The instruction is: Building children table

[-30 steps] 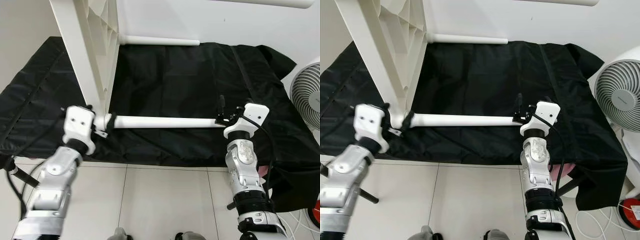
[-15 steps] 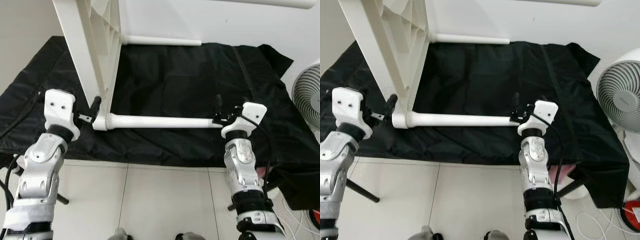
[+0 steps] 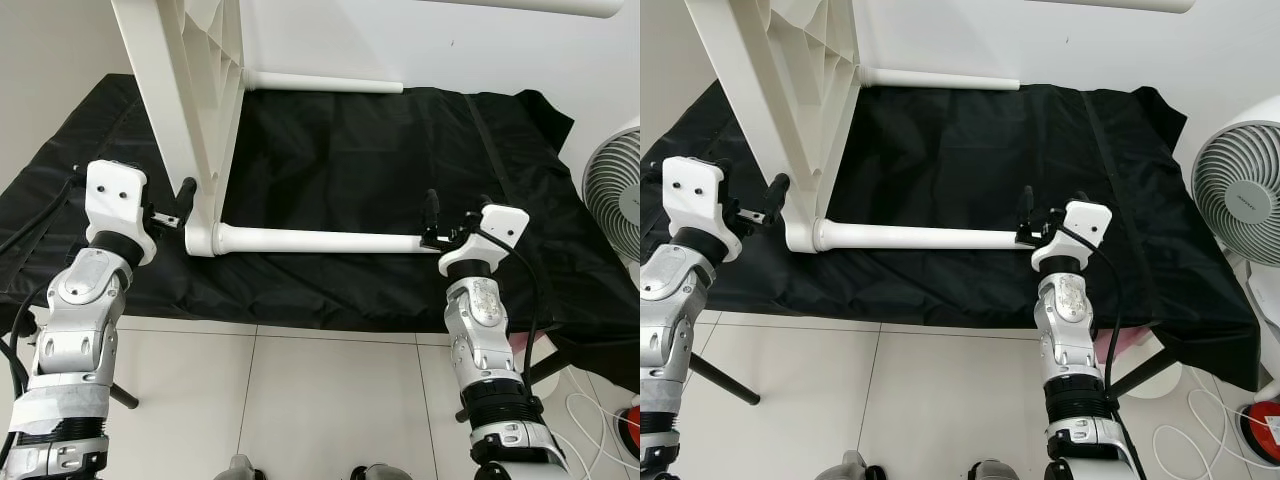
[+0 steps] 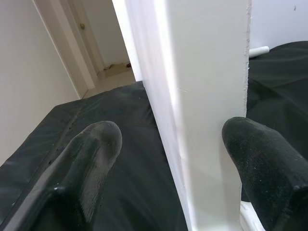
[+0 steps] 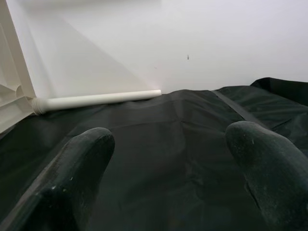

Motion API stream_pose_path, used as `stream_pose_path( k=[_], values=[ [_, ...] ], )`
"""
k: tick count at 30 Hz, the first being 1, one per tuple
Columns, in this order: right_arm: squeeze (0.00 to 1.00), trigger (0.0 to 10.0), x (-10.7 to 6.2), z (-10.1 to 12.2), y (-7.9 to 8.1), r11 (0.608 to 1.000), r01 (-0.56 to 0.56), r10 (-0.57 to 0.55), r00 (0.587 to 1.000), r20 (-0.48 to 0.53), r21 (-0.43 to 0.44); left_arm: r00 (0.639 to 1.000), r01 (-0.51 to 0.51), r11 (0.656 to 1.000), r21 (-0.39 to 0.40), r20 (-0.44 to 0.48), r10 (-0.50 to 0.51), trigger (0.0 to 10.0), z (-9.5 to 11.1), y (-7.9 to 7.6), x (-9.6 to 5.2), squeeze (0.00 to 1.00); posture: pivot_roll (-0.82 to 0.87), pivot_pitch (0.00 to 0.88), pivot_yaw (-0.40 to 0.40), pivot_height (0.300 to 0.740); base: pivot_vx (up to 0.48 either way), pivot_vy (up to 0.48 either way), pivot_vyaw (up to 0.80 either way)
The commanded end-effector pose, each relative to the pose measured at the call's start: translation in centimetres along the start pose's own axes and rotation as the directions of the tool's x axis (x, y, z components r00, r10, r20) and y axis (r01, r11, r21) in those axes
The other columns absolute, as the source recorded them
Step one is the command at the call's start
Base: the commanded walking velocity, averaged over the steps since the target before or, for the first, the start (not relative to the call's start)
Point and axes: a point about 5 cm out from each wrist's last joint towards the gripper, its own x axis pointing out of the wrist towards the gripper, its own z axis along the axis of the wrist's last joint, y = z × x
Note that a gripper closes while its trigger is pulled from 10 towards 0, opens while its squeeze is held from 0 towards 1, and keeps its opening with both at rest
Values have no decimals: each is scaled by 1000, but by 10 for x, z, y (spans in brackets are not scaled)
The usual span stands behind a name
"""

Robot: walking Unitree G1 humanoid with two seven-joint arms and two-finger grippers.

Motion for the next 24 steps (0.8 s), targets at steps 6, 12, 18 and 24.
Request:
stream_pose_path(
  k=[6, 12, 18, 24],
  values=[
    [0, 10000, -2, -2, 1, 1000, -13, 13, 1000, -14, 5, 1000, -8, 1000, -7, -16, 8, 10000, -4, 4, -11, 0, -45, 51, 30, 740, 0, 0, 0],
    [0, 10000, -2, -5, 8, 998, -66, 66, 997, -33, 3, 1000, 16, 1000, -22, -19, -16, 10000, -5, 0, -16, 0, -36, 49, 22, 740, 0, 0, 0],
    [0, 10000, -4, -8, 15, 994, -113, 113, 992, -55, 8, 999, 18, 1000, -24, -28, -18, 10000, -7, 1, -19, 0, -32, 52, 21, 740, 0, 0, 0],
    [0, 10000, -6, -11, 23, 986, -167, 166, 984, -69, 4, 1000, 15, 999, -34, -25, -16, 10000, -5, 3, -19, 0, -28, 61, 19, 740, 0, 0, 0]
  ],
)
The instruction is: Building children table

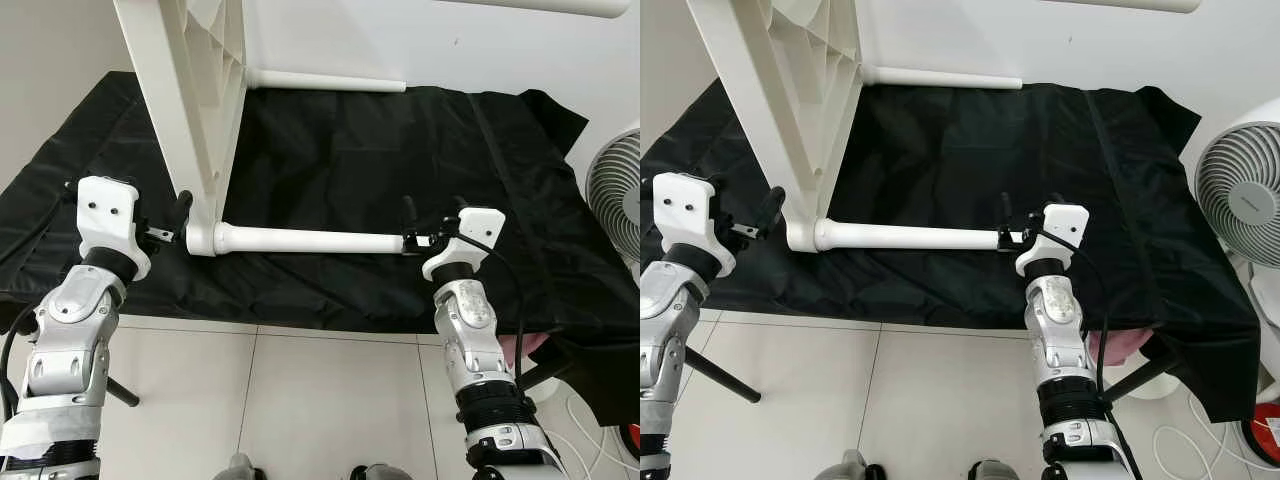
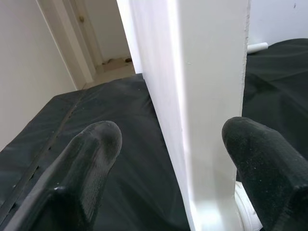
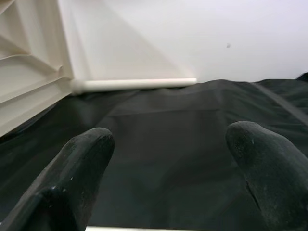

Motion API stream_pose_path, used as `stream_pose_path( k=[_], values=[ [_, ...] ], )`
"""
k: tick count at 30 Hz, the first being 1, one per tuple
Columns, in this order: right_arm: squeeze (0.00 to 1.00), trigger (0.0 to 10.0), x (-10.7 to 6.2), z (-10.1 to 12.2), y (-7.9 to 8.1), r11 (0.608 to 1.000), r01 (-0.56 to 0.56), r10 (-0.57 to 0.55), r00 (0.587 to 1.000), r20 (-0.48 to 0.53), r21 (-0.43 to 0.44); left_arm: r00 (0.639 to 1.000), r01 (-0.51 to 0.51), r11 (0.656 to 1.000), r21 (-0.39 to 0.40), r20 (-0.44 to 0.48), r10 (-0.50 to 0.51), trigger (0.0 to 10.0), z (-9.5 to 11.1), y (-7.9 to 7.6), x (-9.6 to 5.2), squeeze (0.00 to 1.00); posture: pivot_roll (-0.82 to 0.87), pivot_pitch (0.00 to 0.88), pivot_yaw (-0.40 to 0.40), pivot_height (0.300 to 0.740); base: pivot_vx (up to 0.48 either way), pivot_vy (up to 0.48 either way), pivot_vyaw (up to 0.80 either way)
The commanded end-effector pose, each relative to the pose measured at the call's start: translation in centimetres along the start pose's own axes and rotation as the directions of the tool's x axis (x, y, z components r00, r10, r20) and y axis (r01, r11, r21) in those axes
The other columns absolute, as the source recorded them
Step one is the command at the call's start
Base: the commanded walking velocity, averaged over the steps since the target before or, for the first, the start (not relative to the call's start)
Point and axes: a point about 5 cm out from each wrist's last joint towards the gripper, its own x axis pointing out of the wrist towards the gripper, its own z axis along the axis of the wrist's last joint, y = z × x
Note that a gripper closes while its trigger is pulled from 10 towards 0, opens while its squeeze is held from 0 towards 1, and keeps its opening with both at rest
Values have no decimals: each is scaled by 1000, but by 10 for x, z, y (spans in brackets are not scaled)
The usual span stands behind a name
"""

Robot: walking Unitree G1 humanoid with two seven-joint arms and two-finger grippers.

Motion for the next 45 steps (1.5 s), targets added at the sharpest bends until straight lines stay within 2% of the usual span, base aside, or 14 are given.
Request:
stream_pose_path(
  k=[1, 14, 17, 23, 24, 25, 26, 28, 30, 36, 44, 45],
  values=[
    [0, 10000, -2, -4, 3, 1000, -21, 21, 1000, -23, -3, 1000, 13, 1000, -9, -10, -13, 10000, 0, 1, -1, 0, -28, 61, 19, 740, 0, 0, 0],
    [0, 10000, -4, -4, 4, 999, -35, 35, 999, -31, -2, 999, 35, 999, -28, -12, -35, 10000, 1, -6, 2, 0, -32, 63, 22, 740, 0, 0, 0],
    [0, 10000, -10, -10, -3, 998, -47, 44, 997, -69, -40, 997, 63, 996, -56, -36, -66, 10000, -6, -17, 1, 0, -34, 67, 20, 740, 0, 0, 0],
    [0, 10000, -13, -11, -3, 997, -63, 58, 995, -84, -54, 997, 68, 995, -67, -42, -71, 10000, -8, -20, 1, 0, -34, 67, 20, 740, 0, 0, 0],
    [0, 10000, -13, -11, -3, 995, -71, 65, 994, -84, -68, 997, 68, 996, -66, -43, -70, 10000, -7, -20, 1, 0, -41, 73, 19, 740, 0, 0, 0],
    [0, 10000, -13, -11, -5, 989, -82, 70, 993, -94, -125, 997, 66, 996, -66, -44, -69, 10000, -7, -19, 1, 0, -41, 73, 19, 740, 0, 0, 0],
    [0, 10000, -13, -11, -5, 989, -82, 70, 993, -94, -125, 997, 66, 996, -66, -44, -69, 10000, -7, -19, 1, 0, -41, 73, 19, 740, 0, 0, 0],
    [0, 10000, -12, -11, -9, 972, -88, 64, 991, -114, -220, 997, 63, 996, -66, -44, -66, 10000, -7, -18, 1, 0, -44, 73, 19, 740, 0, 0, 0],
    [0, 10000, -11, -11, -14, 965, -75, 45, 991, -123, -250, 997, 62, 996, -65, -44, -65, 10000, -6, -18, 1, 0, -44, 73, 19, 740, 0, 0, 0],
    [0, 10000, -11, -12, -26, 959, -48, 8, 990, -143, -280, 997, 58, 996, -68, -45, -61, 10000, -6, -18, 1, 0, -47, 75, 18, 740, 0, 0, 0],
    [0, 10000, -11, -12, -27, 948, -57, 12, 989, -145, -313, 997, 56, 996, -69, -44, -59, 10000, -6, -18, 2, 0, -46, 75, 18, 740, 0, 0, 0],
    [0, 10000, -11, -11, -29, 927, -54, -5, 988, -155, -370, 997, 54, 996, -68, -43, -57, 10000, -5, -18, 2, 0, -46, 74, 19, 740, 0, 0, 0]
  ],
)
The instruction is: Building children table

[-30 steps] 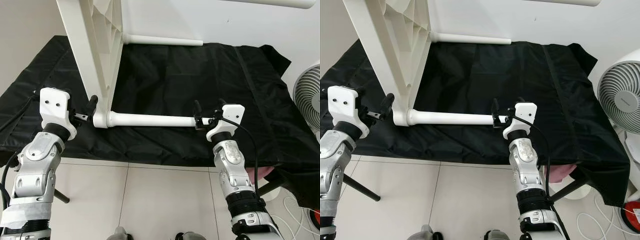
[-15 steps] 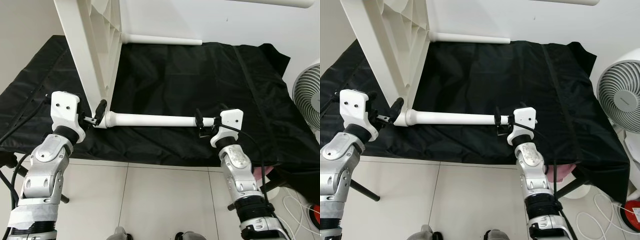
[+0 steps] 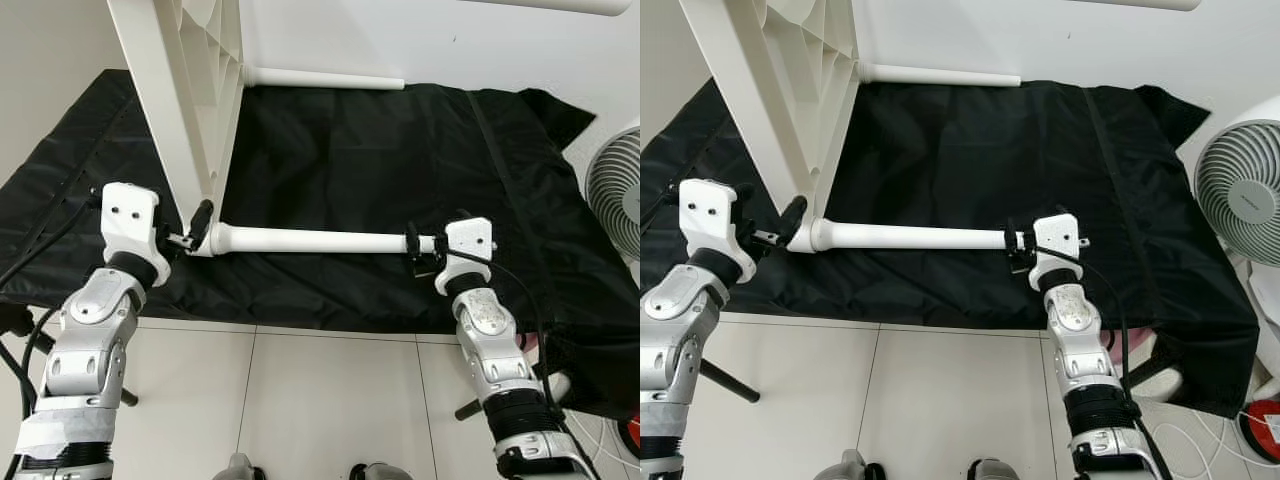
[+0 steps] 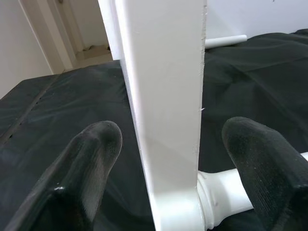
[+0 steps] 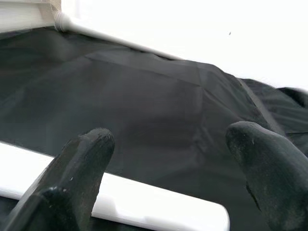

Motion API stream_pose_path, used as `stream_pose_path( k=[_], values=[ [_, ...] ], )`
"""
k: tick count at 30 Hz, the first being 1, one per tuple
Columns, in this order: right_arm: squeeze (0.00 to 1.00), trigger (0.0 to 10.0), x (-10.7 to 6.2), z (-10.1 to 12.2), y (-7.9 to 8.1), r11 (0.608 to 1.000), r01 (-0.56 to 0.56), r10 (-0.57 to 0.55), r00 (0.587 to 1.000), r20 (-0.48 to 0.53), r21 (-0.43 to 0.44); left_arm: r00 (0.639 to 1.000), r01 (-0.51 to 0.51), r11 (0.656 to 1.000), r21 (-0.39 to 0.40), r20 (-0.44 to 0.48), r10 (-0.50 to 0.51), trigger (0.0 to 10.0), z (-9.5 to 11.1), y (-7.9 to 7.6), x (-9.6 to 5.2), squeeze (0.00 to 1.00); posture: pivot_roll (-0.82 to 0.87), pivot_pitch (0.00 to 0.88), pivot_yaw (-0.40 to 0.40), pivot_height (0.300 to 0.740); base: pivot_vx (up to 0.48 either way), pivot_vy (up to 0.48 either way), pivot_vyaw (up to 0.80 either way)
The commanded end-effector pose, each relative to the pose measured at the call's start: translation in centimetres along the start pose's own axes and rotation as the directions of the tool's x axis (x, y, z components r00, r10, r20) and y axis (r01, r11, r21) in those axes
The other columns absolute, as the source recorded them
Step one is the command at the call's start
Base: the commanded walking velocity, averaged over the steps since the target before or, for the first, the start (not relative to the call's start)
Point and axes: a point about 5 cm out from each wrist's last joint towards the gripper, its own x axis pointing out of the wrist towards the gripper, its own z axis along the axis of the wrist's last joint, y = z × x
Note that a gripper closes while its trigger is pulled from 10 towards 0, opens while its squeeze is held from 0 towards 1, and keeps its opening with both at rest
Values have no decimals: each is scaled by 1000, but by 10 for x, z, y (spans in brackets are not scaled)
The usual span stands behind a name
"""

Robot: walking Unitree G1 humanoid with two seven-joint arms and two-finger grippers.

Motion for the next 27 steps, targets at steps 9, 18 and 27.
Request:
stream_pose_path(
  k=[9, 18, 27],
  values=[
    [0, 10000, -8, -23, -4, 982, -70, 43, 987, -153, -174, 1000, -5, 1000, 1, -5, 5, 10000, 2, 2, -1, 0, -48, 74, 17, 740, 0, 0, 0],
    [0, 10000, -12, -27, 3, 960, -166, 128, 976, -174, -224, 1000, -4, 1000, -1, -7, 4, 10000, 1, 2, -2, 0, -52, 76, 17, 740, 0, 0, 0],
    [0, 10000, -14, -28, -3, 929, -206, 147, 968, -205, -308, 1000, -4, 1000, -2, -11, 4, 10000, 1, 1, -3, 0, -56, 78, 14, 740, 0, 0, 0]
  ],
)
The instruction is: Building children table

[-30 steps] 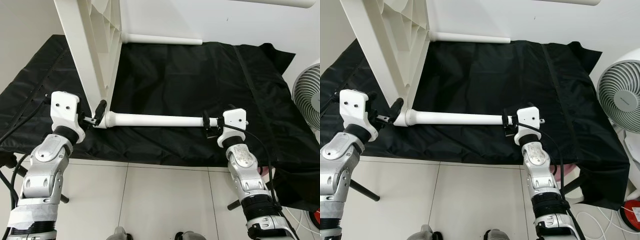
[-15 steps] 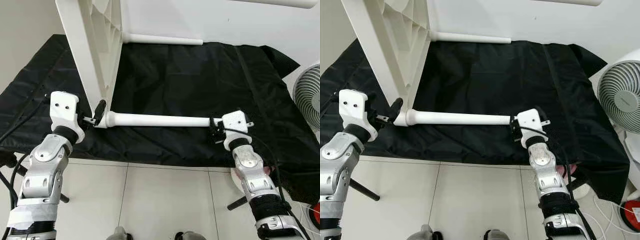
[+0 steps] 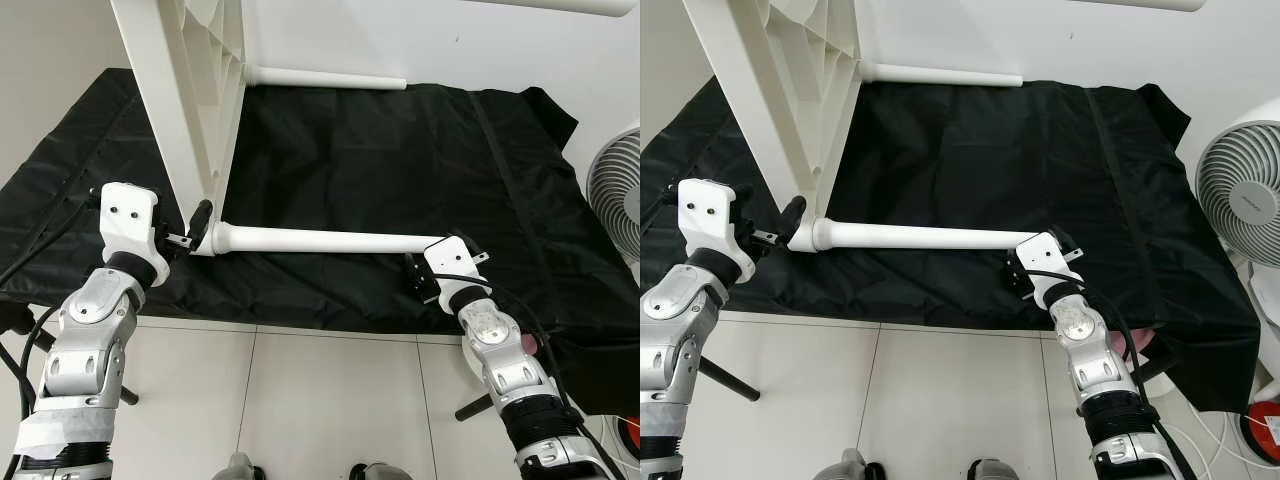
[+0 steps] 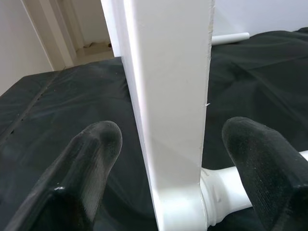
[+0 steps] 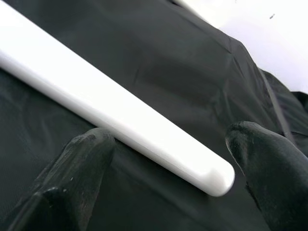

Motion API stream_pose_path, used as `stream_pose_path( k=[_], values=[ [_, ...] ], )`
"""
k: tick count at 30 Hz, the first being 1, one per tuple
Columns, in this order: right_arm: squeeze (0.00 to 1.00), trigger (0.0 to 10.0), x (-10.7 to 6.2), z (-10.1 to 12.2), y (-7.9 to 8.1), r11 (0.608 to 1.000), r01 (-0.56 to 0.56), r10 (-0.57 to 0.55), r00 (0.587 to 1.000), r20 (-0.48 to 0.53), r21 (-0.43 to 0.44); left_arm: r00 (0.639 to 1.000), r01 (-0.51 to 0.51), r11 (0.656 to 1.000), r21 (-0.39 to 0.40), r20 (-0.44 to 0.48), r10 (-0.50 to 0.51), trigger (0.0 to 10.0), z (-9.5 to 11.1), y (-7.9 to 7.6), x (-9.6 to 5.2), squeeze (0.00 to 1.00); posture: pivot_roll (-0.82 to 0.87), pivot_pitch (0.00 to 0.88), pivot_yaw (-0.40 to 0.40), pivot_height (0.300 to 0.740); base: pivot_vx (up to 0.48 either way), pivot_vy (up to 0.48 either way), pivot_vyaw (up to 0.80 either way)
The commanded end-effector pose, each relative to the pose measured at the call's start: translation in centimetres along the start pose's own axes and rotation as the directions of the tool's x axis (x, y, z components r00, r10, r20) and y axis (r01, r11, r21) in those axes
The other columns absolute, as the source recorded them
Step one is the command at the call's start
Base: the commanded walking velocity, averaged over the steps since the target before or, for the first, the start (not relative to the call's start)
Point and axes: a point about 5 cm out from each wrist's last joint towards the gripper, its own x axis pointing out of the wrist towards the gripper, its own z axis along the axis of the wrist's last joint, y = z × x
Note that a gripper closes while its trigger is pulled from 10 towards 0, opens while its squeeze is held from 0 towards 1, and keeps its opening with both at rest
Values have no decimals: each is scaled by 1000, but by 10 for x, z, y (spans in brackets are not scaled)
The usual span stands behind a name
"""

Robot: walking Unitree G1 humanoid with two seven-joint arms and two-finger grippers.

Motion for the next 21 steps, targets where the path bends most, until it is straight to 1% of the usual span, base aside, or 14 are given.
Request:
stream_pose_path(
  k=[1, 2, 3, 5, 6, 8, 11, 13, 20, 21],
  values=[
    [0, 10000, -3, -7, -2, 998, -21, 18, 999, -43, -58, 1000, -1, 1000, 2, -2, 1, 10000, 1, 0, -3, 0, -56, 78, 14, 740, 0, 0, 0],
    [0, 10000, -3, -7, -2, 998, -21, 18, 999, -43, -58, 1000, -1, 1000, 2, -2, 1, 10000, 1, 0, -3, 0, -56, 78, 14, 740, 0, 0, 0],
    [0, 10000, -3, -7, -3, 997, -20, 17, 999, -47, -76, 1000, 0, 1000, 1, -2, 0, 10000, 1, 0, -3, 0, -56, 78, 14, 740, 0, 0, 0],
    [0, 10000, 0, -6, -9, 989, -36, 28, 998, -57, -143, 1000, 0, 1000, 0, -2, 0, 10000, 1, 0, -2, 0, -61, 80, 15, 740, 0, 0, 0],
    [0, 10000, 0, -6, -9, 989, -36, 28, 998, -57, -143, 1000, 0, 1000, 0, -2, 0, 10000, 1, 0, -2, 0, -61, 80, 15, 740, 0, 0, 0],
    [0, 10000, 4, -4, -16, 980, -49, 37, 997, -64, -191, 1000, 1, 1000, 0, 0, -1, 10000, 2, 0, -1, 0, -61, 80, 15, 740, 0, 0, 0],
    [0, 10000, 6, -2, -18, 976, -56, 44, 997, -62, -208, 1000, 0, 1000, 0, 0, 0, 10000, 2, 0, -1, 0, -61, 80, 15, 740, 0, 0, 0],
    [0, 10000, 9, 1, -21, 967, -75, 61, 996, -62, -242, 1000, 0, 1000, 1, 1, 0, 10000, 2, 0, -1, 0, -64, 87, 21, 740, 0, 0, 0],
    [0, 10000, 14, 6, -20, 960, -119, 108, 993, -57, -254, 1000, 1, 1000, 4, -3, -1, 10000, 3, 1, -1, 0, -62, 93, 25, 740, 0, 0, 0],
    [0, 10000, 18, 8, -16, 954, -153, 141, 988, -64, -258, 1000, -1, 1000, 6, -2, 1, 10000, 4, 2, -1, 0, -62, 93, 25, 740, 0, 0, 0]
  ],
)
